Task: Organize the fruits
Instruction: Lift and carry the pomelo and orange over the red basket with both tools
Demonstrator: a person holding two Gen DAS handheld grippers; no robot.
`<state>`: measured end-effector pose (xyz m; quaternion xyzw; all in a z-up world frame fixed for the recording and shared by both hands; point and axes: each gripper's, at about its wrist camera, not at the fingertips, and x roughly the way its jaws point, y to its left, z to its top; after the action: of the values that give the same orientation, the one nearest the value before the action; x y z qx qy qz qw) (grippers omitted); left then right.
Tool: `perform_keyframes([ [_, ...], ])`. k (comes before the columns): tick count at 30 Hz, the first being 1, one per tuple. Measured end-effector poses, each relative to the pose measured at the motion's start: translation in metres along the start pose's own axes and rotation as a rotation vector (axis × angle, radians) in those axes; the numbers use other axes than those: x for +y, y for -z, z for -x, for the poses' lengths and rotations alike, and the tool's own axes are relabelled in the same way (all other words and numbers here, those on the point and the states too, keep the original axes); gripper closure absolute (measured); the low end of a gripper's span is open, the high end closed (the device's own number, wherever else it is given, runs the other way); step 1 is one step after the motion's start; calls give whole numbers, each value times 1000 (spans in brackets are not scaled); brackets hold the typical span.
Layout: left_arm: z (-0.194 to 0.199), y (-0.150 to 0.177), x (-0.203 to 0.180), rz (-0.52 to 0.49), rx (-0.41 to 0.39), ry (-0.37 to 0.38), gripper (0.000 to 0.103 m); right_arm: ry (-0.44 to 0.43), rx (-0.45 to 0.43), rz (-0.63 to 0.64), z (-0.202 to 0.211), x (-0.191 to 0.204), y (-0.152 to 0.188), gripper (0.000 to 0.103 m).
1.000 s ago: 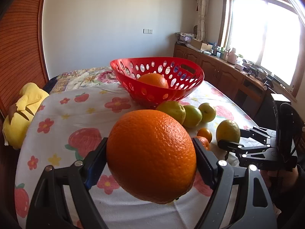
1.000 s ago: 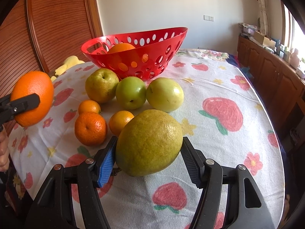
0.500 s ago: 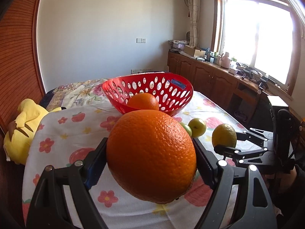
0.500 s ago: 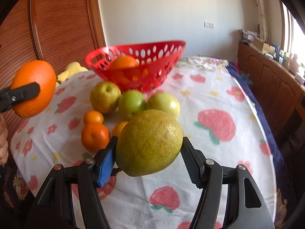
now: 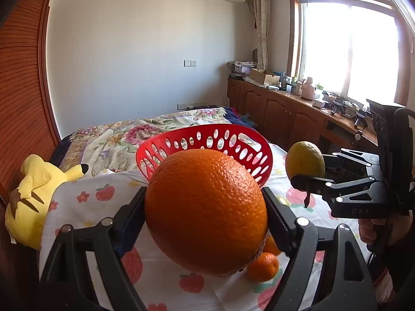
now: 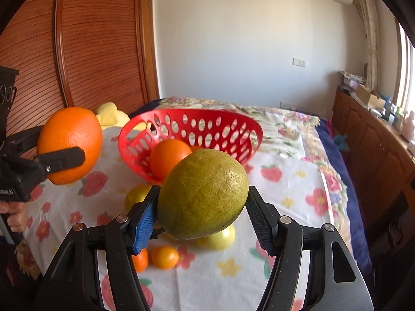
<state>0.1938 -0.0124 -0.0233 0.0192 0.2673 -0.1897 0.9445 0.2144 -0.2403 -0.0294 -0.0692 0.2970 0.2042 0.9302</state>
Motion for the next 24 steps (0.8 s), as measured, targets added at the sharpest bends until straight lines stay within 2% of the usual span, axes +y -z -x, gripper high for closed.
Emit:
perform_keyframes([
  [12,-44,-27,18,5,19,-18,20,-37,37,73,-62,-7,-45,36],
  [24,-73,-34,26,3,46,-23,20,-60,99,102,-104,-3,-44,36],
])
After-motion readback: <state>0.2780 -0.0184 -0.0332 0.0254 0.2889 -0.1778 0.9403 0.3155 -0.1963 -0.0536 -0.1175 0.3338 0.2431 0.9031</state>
